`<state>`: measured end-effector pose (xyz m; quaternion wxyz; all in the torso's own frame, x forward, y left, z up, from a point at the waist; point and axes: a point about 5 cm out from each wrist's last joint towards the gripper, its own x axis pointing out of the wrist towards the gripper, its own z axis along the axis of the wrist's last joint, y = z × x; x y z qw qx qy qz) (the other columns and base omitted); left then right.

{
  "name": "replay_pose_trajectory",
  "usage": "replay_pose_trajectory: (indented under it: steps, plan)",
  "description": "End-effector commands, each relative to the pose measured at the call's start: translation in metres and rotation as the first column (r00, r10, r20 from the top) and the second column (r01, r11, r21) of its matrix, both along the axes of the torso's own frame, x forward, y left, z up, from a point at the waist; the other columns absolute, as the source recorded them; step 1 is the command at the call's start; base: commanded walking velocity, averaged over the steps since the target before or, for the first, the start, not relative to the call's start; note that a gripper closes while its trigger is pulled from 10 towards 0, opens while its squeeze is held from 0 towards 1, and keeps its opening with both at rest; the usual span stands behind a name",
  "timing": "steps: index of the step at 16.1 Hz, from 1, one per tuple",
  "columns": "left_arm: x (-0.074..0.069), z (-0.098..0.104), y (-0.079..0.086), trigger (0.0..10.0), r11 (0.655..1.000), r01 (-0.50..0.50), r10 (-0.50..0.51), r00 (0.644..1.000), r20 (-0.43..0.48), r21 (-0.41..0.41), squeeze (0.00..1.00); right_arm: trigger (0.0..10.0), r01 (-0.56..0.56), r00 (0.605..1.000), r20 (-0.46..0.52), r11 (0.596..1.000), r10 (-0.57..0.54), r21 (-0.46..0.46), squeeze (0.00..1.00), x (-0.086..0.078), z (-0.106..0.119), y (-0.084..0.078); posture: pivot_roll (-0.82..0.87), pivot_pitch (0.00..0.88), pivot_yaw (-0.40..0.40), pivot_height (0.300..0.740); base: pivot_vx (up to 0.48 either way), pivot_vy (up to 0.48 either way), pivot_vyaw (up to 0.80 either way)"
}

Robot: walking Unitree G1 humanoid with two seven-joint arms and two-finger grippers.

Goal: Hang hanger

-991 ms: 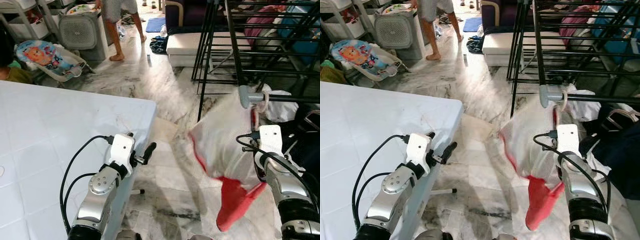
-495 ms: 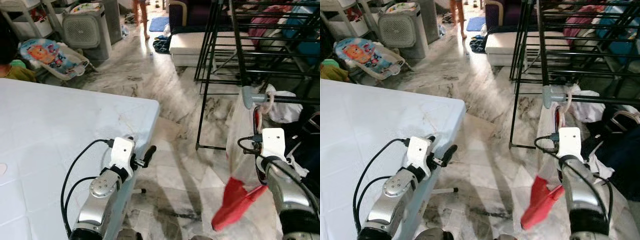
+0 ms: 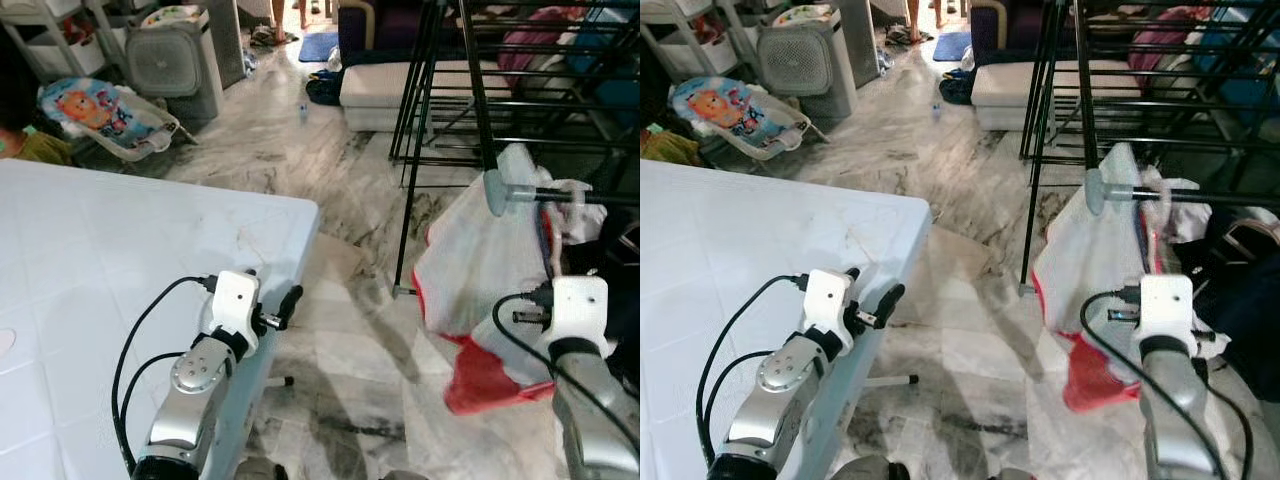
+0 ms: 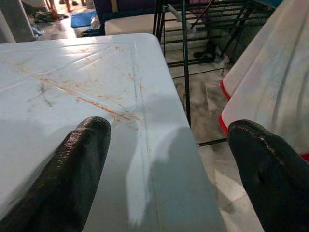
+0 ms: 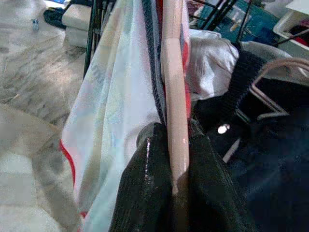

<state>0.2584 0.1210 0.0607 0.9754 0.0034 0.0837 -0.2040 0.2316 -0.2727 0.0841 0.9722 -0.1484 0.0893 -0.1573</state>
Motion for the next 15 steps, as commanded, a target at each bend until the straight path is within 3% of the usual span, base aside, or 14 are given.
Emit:
replay_pose_trajectory:
  steps: [1,2,3,5,7,15]
  plan:
    - [0.003,0.004,0.003,10.0,1.0,-0.008,0.008,1.0,0.016,0.003,0.0,0.0,0.026,0.991,0.134,0.999,-0.023,-0.022,0.0,0.003,0.024,-0.001,-0.08,0.0,0.066,0.74,0.0,0.0,0.0]
    - [0.004,0.006,0.002,10.0,1.0,-0.009,0.009,1.0,0.019,0.001,0.0,2.9,0.042,0.992,0.12,0.999,-0.043,0.007,0.0,0.001,0.019,0.0,-0.08,0.0,0.067,0.74,0.0,0.0,0.0]
    - [0.005,0.007,0.002,10.0,1.0,-0.011,0.011,1.0,0.023,0.004,0.0,9.1,0.053,0.994,0.088,0.997,-0.058,0.059,0.0,-0.001,0.012,0.001,-0.08,0.0,0.067,0.74,0.0,0.0,0.0]
    - [0.006,0.007,0.002,10.0,1.0,-0.01,0.009,1.0,0.025,0.007,0.0,10.0,0.037,0.998,0.039,0.991,-0.042,0.133,0.0,-0.005,0.002,0.007,-0.08,0.0,0.068,0.74,0.0,0.0,0.0]
    - [0.006,0.007,0.002,10.0,1.0,-0.005,0.005,1.0,0.025,0.01,0.0,10.0,0.043,0.999,0.018,0.993,-0.045,0.107,0.0,-0.009,-0.002,0.008,-0.08,0.0,0.068,0.74,0.0,0.0,0.0]
    - [0.006,0.007,0.0,10.0,1.0,0.002,-0.002,1.0,0.029,0.014,0.0,10.0,0.064,0.998,-0.001,0.98,-0.065,0.187,0.0,-0.01,-0.007,0.007,-0.08,0.0,0.066,0.74,-0.236,0.0,0.0]
